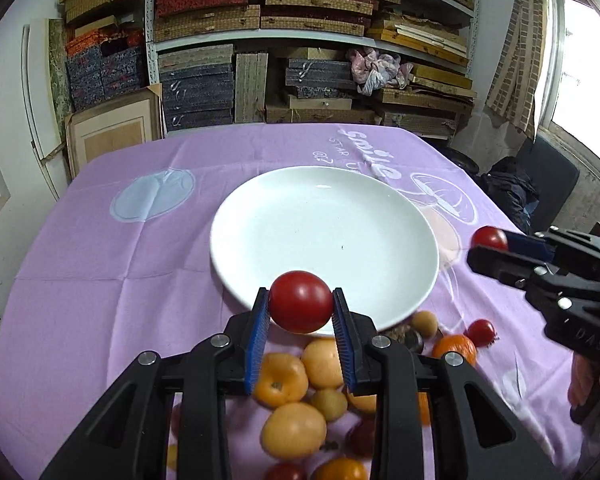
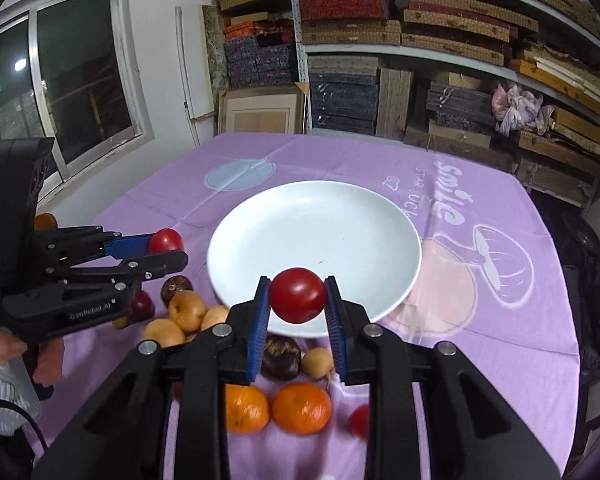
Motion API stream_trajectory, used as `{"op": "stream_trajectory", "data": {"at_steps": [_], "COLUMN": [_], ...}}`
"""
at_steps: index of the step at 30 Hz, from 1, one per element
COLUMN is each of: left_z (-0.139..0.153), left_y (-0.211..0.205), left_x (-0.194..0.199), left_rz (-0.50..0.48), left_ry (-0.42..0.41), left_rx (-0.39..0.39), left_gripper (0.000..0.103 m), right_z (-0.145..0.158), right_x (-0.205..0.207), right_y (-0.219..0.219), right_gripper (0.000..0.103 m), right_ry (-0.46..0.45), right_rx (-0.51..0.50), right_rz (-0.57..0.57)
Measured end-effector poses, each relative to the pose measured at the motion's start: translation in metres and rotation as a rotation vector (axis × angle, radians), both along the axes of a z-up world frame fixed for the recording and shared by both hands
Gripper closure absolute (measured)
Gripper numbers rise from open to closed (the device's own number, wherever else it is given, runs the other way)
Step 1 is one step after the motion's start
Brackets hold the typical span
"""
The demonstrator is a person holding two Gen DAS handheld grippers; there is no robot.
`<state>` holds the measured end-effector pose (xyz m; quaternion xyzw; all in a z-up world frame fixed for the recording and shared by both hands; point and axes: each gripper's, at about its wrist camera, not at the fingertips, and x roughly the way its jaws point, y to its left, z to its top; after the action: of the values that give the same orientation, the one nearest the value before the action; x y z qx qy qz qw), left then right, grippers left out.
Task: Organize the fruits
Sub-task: 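Carry both cherry tomatoes over the white plate and open both grippers, then move both grippers back toward the fruit cluster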
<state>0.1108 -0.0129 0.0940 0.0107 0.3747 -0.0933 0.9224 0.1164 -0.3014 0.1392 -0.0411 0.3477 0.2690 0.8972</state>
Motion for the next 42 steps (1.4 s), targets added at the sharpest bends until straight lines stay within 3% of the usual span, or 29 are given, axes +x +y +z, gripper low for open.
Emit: {"op": "stream_trajectory", "data": {"at_steps": [8,17,20,22,24,27,33,37,42], "left_z": [-0.051,-0.057,-0.041,-0.025,-0.007,0.008,-0.022,-0.051,-0.063], "left_y": [0.001,0.007,0.015,0.024,0.035,0.057,0.089,0.099,0.095], "left_x": [0.054,0.054,0.039,0.022,-0.003,-0.046,-0.112,-0.120,-0.115], "left_rz": [0.023,0.037,0.069,0.104,0.134,0.178,0.221,0.251,0.250], "left_ry": [0.119,0.127,0.086,0.038,-0.027,-0.097,-0.064,-0.041,-0.046], "left_rx": [-0.023,-0.024,-0.015,0.004,0.035,0.075,0.076,0.084,0.130], "left_gripper": [0.072,0.069,0.057,0.030,0.018,0.005,0.004,0.004,0.004], "right_z": [-0.067,-0.075,-0.048,-0.022,0.001,0.016,-0.012,-0.030,-0.038], "right_x": [0.063,0.069,0.054,0.033,0.001,-0.048,-0.107,-0.105,-0.102], "right_y": [0.037,0.026,0.016,0.006,-0.007,-0.024,-0.063,-0.073,-0.075], "right_gripper": [0.077,0.068,0.066,0.047,0.011,0.006,0.004,0.004,0.004], "right_ry": [0.109,0.131,0.068,-0.003,-0.102,-0.210,-0.245,-0.165,-0.150], "right_rx": [-0.087,-0.052,-0.012,0.014,0.031,0.014,0.154,0.189,0.180], "right_rz": [0.003,0.002,-0.007,-0.012,-0.029,-0.035,-0.052,-0.065,-0.092]}}
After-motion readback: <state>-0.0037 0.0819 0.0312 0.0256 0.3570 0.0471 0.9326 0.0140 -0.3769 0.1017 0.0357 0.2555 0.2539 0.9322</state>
